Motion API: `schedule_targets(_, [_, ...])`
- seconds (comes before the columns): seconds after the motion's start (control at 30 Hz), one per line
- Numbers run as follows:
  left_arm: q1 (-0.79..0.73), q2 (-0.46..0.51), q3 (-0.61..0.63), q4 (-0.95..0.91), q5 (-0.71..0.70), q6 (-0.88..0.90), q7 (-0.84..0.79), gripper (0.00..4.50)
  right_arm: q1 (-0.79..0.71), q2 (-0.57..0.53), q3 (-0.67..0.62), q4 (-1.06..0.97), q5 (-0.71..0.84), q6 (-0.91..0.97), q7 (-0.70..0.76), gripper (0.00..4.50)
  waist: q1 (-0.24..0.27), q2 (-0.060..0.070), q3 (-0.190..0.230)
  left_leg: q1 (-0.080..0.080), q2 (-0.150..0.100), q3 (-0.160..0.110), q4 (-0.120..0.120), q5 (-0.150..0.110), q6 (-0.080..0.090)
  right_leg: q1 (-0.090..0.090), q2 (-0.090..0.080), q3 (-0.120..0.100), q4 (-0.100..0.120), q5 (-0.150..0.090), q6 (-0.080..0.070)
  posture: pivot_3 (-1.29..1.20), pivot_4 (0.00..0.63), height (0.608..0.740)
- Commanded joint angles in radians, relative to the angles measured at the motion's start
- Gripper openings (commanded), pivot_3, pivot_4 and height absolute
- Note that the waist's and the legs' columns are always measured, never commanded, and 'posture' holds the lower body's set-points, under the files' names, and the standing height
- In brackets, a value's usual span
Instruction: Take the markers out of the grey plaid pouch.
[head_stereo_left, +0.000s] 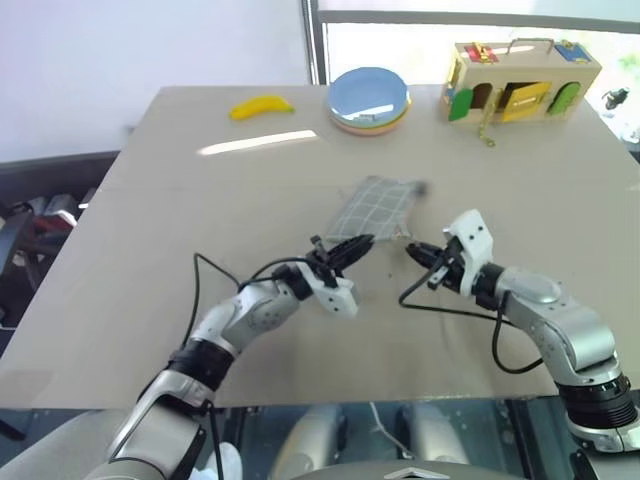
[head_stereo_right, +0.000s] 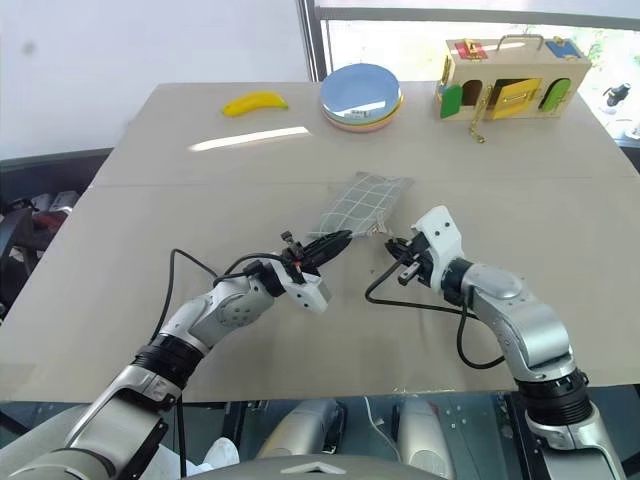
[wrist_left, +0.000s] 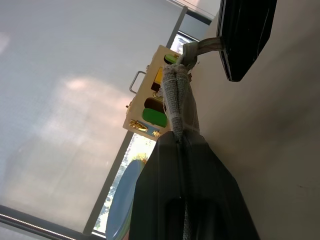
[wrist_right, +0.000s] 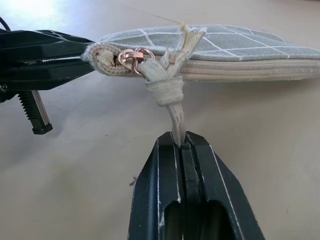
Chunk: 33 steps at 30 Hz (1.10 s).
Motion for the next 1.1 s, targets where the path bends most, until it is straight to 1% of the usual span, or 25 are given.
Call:
schedule_targets(0.03, [-0.006,0.005,0.02,-0.023,0.003,0.006,0.001,0.3,-0.023,-0.005,-0.035,-0.058,0.016,0.001,-0.002,0.0,0.0,0.0,0.0,0.0,0.0,0.0,0.0,0.0,0.0,0.0,0.0,0.0,0.0,0.0,0.0,0.0,0.15,0.74])
schedule_targets(0.1, [-0.007,0.003,0.02,-0.023,0.002,0.002,0.006,1.01,-0.024,-0.004,-0.047,-0.061,0.018,0.003,-0.009,0.0,0.0,0.0,0.0,0.0,0.0,0.0,0.0,0.0,0.0,0.0,0.0,0.0,0.0,0.0,0.0,0.0,0.15,0.74])
schedule_targets(0.13, [-0.007,0.002,0.019,-0.023,0.002,0.0,0.007,1.54,-0.026,0.001,-0.059,-0.054,0.02,0.002,-0.017,0.0,0.0,0.0,0.0,0.0,0.0,0.0,0.0,0.0,0.0,0.0,0.0,0.0,0.0,0.0,0.0,0.0,0.15,0.74])
schedule_targets(0.17, [-0.007,0.001,0.019,-0.023,0.001,-0.002,0.009,1.87,-0.029,0.008,-0.071,-0.045,0.02,-0.001,-0.028,0.0,0.0,0.0,0.0,0.0,0.0,0.0,0.0,0.0,0.0,0.0,0.0,0.0,0.0,0.0,0.0,0.0,0.15,0.74])
schedule_targets(0.2, [-0.006,0.001,0.019,-0.022,0.0,-0.007,0.011,1.91,-0.036,0.02,-0.09,-0.026,0.018,-0.007,-0.047,0.0,0.0,0.0,0.0,0.0,0.0,0.0,0.0,0.0,0.0,0.0,0.0,0.0,0.0,0.0,0.0,0.0,0.15,0.74])
schedule_targets(0.27, [-0.006,0.001,0.018,-0.02,-0.004,-0.015,0.012,2.67,-0.053,0.04,-0.12,0.005,0.016,-0.015,-0.079,0.0,0.0,0.0,0.0,0.0,0.0,0.0,0.001,0.0,0.0,0.0,0.0,0.0,0.0,0.0,0.0,0.0,0.15,0.74])
schedule_targets(0.33, [-0.004,0.001,0.019,-0.021,-0.005,-0.019,0.013,3.58,-0.081,0.053,-0.15,0.044,0.013,-0.02,-0.1,0.0,-0.001,0.0,0.0,0.0,0.0,0.0,0.001,0.0,0.0,0.0,0.0,0.0,0.001,0.0,0.0,0.0,0.15,0.74])
schedule_targets(0.37, [-0.004,0.001,0.02,-0.021,-0.004,-0.019,0.014,4.13,-0.091,0.054,-0.157,0.053,0.013,-0.021,-0.102,0.0,-0.001,0.0,0.0,0.0,0.0,0.0,0.002,0.0,0.0,0.0,0.0,0.0,0.001,0.0,0.0,0.0,0.15,0.74])
schedule_targets(0.4, [-0.004,0.001,0.022,-0.02,-0.002,-0.018,0.017,4.47,-0.098,0.055,-0.161,0.057,0.015,-0.021,-0.102,0.0,-0.001,0.0,0.0,0.0,0.0,0.0,0.002,0.0,0.0,0.0,0.0,0.0,0.001,0.0,0.0,0.0,0.15,0.74])
schedule_targets(0.53, [-0.01,0.003,0.023,-0.01,0.014,-0.004,0.02,4.47,-0.114,0.047,-0.133,-0.012,0.062,0.023,-0.062,0.0,-0.002,0.0,0.0,0.0,0.0,0.0,0.002,0.0,0.0,0.0,0.0,0.0,0.001,0.0,0.0,0.0,0.15,0.74])
schedule_targets(0.67, [-0.015,-0.015,0.011,-0.003,0.009,-0.005,0.009,4.47,-0.133,0.082,-0.103,-0.096,0.105,0.095,-0.095,0.0,-0.009,0.0,0.0,0.0,0.0,0.0,0.002,0.0,0.0,0.0,0.0,0.001,0.001,0.0,0.0,0.0,0.15,0.74])
schedule_targets(0.83, [-0.008,-0.033,0.003,-0.011,-0.03,-0.02,-0.025,4.47,-0.154,0.112,-0.073,-0.122,0.106,0.133,-0.133,0.0,-0.012,0.0,0.0,0.0,0.0,0.0,0.003,0.0,0.0,0.0,0.0,0.0,0.002,0.0,0.0,0.0,0.15,0.74])
schedule_targets(0.9, [-0.008,-0.032,0.005,-0.021,-0.022,-0.016,-0.029,4.47,-0.161,0.123,-0.065,-0.132,0.117,0.146,-0.139,0.0,-0.015,0.0,0.0,0.0,0.0,0.0,0.003,0.0,0.0,0.0,0.0,0.0,0.002,0.0,0.0,0.0,0.15,0.74])
schedule_targets(1.1, [-0.011,-0.028,0.034,-0.011,-0.011,0.05,-0.034,4.47,-0.165,0.12,-0.061,-0.14,0.132,0.161,-0.129,0.0,-0.025,0.0,0.0,0.0,0.0,0.0,0.003,0.0,0.0,0.0,0.0,0.0,0.002,0.0,0.0,0.0,0.15,0.74])
